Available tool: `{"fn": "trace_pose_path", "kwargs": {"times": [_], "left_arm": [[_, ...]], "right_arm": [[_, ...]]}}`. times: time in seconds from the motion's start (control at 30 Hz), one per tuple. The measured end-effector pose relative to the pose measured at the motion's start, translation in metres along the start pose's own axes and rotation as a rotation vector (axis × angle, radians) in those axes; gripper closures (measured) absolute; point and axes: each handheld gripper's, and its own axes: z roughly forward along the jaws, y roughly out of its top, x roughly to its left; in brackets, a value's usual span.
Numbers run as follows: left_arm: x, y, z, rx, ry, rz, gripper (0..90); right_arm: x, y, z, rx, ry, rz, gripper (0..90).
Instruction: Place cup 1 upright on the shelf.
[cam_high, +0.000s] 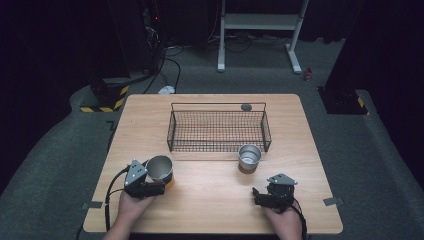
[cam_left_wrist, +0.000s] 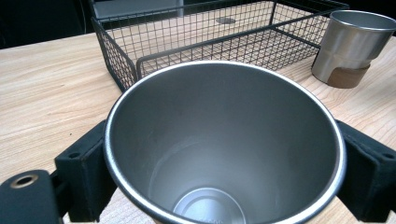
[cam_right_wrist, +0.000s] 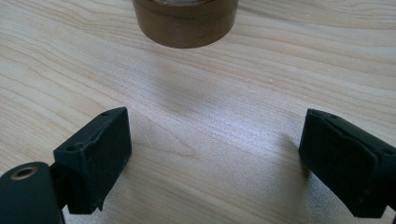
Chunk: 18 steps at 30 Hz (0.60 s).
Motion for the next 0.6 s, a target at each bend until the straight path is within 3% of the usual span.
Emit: {"fn": "trace_pose_path", "kwargs": {"times": [0.6], "left_arm": [[0.0011, 0.0016, -0.0074, -0.037, -0.007, -0.013, 12.9]], "right_arm": [[0.0, 0.0, 0.0, 0.0, 0.0, 0.0, 9.3]]}}
